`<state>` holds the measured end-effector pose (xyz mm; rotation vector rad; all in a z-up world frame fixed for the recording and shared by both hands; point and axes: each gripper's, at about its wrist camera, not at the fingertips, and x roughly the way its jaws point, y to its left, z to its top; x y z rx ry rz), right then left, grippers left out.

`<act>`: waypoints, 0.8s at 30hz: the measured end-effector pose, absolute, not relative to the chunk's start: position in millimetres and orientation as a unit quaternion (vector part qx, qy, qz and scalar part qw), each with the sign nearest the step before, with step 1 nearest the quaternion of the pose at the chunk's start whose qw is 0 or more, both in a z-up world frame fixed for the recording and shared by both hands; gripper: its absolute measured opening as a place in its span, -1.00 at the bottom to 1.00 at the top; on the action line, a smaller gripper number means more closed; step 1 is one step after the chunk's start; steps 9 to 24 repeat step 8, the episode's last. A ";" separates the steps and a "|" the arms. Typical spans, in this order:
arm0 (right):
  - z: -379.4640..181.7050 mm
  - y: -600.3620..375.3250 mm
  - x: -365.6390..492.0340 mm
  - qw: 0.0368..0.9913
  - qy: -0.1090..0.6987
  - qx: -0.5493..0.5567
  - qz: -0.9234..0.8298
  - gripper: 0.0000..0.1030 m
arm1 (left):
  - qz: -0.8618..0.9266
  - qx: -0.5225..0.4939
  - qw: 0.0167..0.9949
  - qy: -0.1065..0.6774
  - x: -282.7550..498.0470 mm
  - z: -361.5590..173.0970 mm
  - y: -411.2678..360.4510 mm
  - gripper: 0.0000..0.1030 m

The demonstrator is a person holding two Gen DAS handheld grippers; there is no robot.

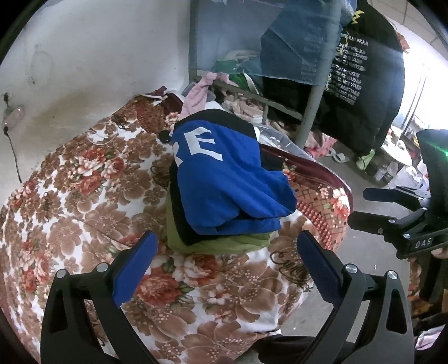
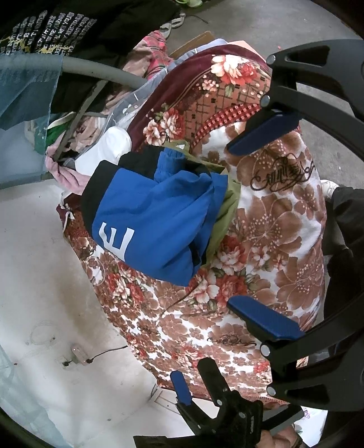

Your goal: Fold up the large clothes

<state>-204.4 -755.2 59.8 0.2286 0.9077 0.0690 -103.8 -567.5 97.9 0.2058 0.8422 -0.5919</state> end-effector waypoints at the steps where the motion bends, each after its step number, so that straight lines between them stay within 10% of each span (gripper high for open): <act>1: 59.2 -754.3 -205.5 0.892 0.437 0.110 0.033 0.91 | -0.283 0.099 0.865 0.402 -103.3 97.9 -567.5 0.90; 24: 59.3 -754.0 -206.1 0.891 0.439 0.110 0.032 0.91 | -0.282 0.099 0.865 0.403 -100.3 98.0 -567.0 0.90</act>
